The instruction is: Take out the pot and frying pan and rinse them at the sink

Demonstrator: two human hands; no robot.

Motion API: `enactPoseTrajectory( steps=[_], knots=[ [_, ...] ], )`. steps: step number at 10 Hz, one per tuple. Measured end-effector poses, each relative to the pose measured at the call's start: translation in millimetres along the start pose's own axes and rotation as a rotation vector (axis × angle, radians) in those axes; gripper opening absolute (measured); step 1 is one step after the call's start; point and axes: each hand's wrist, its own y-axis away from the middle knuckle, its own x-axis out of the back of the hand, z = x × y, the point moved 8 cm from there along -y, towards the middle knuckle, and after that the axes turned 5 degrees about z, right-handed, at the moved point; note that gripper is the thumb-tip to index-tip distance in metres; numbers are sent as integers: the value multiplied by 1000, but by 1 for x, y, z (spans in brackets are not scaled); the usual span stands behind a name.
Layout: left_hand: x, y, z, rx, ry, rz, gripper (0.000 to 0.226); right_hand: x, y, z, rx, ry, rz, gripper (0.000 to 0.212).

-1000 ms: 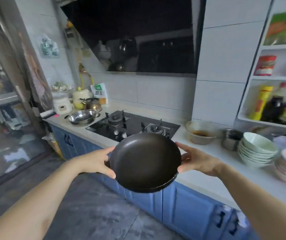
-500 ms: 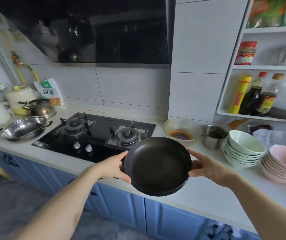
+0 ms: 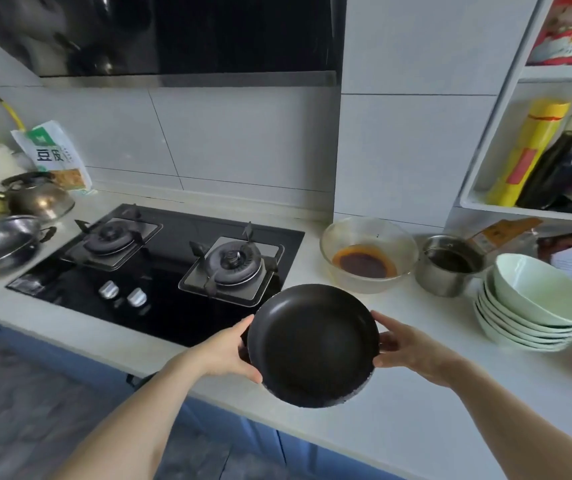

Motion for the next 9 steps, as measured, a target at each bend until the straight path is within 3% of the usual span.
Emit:
enactPoseTrajectory(
  steps=[4, 7, 8, 9],
  knots=[
    [-17, -43, -27, 63, -19, 2, 127, 13, -38, 28, -89, 74, 24, 85],
    [-21, -42, -30, 66, -149, 103, 131, 13, -42, 36, -154, 103, 74, 81],
    [-17, -34, -27, 67, -269, 180, 118, 9, -40, 42, -182, 62, 104, 76],
    [-12, -17, -22, 41, -338, 295, 104, 8, -34, 45, -216, 106, 255, 84]
  ],
)
